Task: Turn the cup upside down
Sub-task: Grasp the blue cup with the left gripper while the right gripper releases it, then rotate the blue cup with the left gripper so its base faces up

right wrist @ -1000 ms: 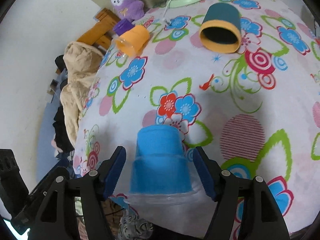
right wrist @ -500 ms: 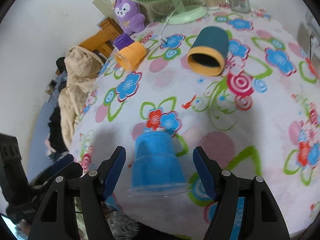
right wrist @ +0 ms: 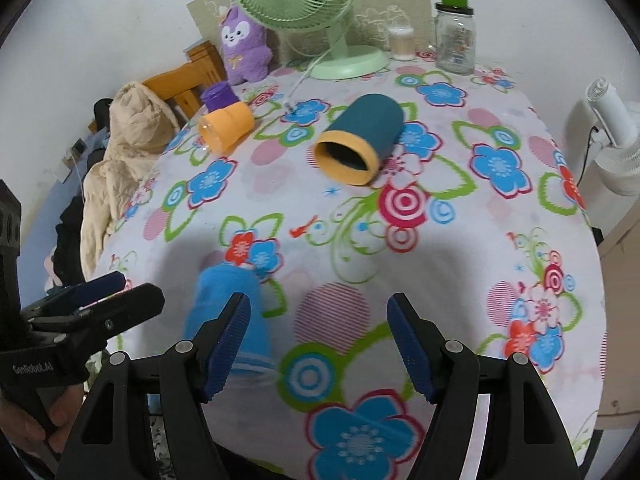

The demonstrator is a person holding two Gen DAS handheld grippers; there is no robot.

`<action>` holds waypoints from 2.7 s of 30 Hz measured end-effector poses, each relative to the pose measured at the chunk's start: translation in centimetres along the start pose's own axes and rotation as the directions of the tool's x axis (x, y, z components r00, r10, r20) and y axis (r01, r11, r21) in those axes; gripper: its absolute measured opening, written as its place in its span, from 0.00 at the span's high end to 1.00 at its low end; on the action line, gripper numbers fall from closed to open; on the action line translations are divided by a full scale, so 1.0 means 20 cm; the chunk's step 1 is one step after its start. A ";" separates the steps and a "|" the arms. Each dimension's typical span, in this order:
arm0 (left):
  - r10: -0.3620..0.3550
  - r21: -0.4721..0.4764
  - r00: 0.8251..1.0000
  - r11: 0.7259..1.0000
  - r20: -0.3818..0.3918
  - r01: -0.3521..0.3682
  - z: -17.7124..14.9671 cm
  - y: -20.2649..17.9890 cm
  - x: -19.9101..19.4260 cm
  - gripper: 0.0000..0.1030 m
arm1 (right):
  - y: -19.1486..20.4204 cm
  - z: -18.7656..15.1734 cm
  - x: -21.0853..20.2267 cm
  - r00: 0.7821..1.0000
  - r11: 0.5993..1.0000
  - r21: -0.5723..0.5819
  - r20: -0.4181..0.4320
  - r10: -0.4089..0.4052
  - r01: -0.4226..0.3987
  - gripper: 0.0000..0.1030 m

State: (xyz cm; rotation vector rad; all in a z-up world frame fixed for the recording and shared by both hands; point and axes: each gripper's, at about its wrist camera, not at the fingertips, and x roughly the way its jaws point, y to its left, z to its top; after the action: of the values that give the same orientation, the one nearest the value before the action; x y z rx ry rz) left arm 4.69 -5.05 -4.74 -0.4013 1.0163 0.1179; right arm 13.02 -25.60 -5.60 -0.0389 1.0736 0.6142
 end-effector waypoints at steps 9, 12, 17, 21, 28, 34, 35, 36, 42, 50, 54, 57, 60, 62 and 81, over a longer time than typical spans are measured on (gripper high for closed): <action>-0.012 0.024 0.999 1.000 -0.047 0.013 0.04 -0.14 0.12 0.00 | -0.13 0.00 -0.01 1.000 1.000 0.000 0.008 -0.027 0.027 0.26; -0.013 0.019 0.998 1.000 -0.063 0.014 0.05 -0.16 0.16 0.00 | -0.15 0.00 0.00 1.000 1.000 -0.005 0.006 -0.030 0.030 0.26; -0.012 0.000 0.994 1.000 -0.106 0.013 0.06 -0.18 0.24 0.00 | -0.19 -0.01 0.03 1.000 1.000 0.001 -0.008 -0.025 0.025 0.26; -0.013 -0.009 0.989 1.000 -0.148 0.012 0.06 -0.19 0.31 0.00 | -0.24 -0.03 0.05 1.000 1.000 0.014 -0.017 -0.010 0.010 0.26; -0.021 -0.043 0.982 0.999 -0.188 0.013 0.07 -0.19 0.38 0.00 | -0.28 -0.04 0.06 1.000 1.000 0.020 -0.015 0.012 -0.012 0.26; -0.034 -0.083 0.974 0.996 -0.226 0.016 0.07 -0.16 0.41 0.08 | -0.31 -0.04 0.08 1.000 0.999 0.037 -0.018 0.019 -0.019 0.26; -0.045 -0.092 0.971 0.995 -0.236 0.024 0.07 -0.16 0.42 0.12 | -0.31 -0.04 0.09 1.000 0.999 0.038 -0.019 0.021 -0.020 0.26; -0.054 -0.099 0.968 0.995 -0.243 0.030 0.06 -0.15 0.42 0.16 | -0.31 -0.04 0.09 1.000 0.999 0.038 -0.020 0.024 -0.023 0.26; -0.074 -0.109 0.964 0.993 -0.254 0.048 0.06 -0.15 0.43 0.39 | -0.31 -0.04 0.10 0.999 0.999 0.040 -0.022 0.033 -0.032 0.26; -0.088 -0.114 0.964 0.992 -0.250 0.061 0.07 -0.14 0.42 0.45 | -0.32 -0.04 0.10 0.999 0.998 0.046 -0.021 0.034 -0.033 0.26; -0.089 -0.111 0.967 0.992 -0.239 0.064 0.08 -0.14 0.40 0.45 | -0.32 -0.04 0.10 0.999 0.998 0.046 -0.014 0.034 -0.033 0.26; -0.089 -0.106 0.971 0.992 -0.222 0.067 0.09 -0.14 0.37 0.45 | -0.31 -0.04 0.09 0.999 0.998 0.042 -0.012 0.036 -0.035 0.26; -0.088 -0.104 0.975 0.992 -0.203 0.068 0.10 -0.14 0.34 0.46 | -0.30 -0.04 0.09 0.999 0.999 0.039 -0.010 0.037 -0.037 0.26; -0.087 -0.103 0.977 0.992 -0.193 0.068 0.10 -0.14 0.33 0.46 | -0.29 -0.04 0.08 0.999 0.999 0.036 -0.008 0.039 -0.039 0.26; -0.061 -0.058 0.997 0.997 -0.053 0.058 0.19 -0.15 0.12 0.46 | -0.20 -0.06 0.07 0.999 0.999 -0.004 -0.010 0.054 -0.054 0.26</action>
State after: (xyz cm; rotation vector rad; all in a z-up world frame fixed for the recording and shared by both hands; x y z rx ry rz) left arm 9.89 -6.63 -4.15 -0.4879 1.0552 0.0823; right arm 14.54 -28.68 -8.46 -0.0164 1.0854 0.6650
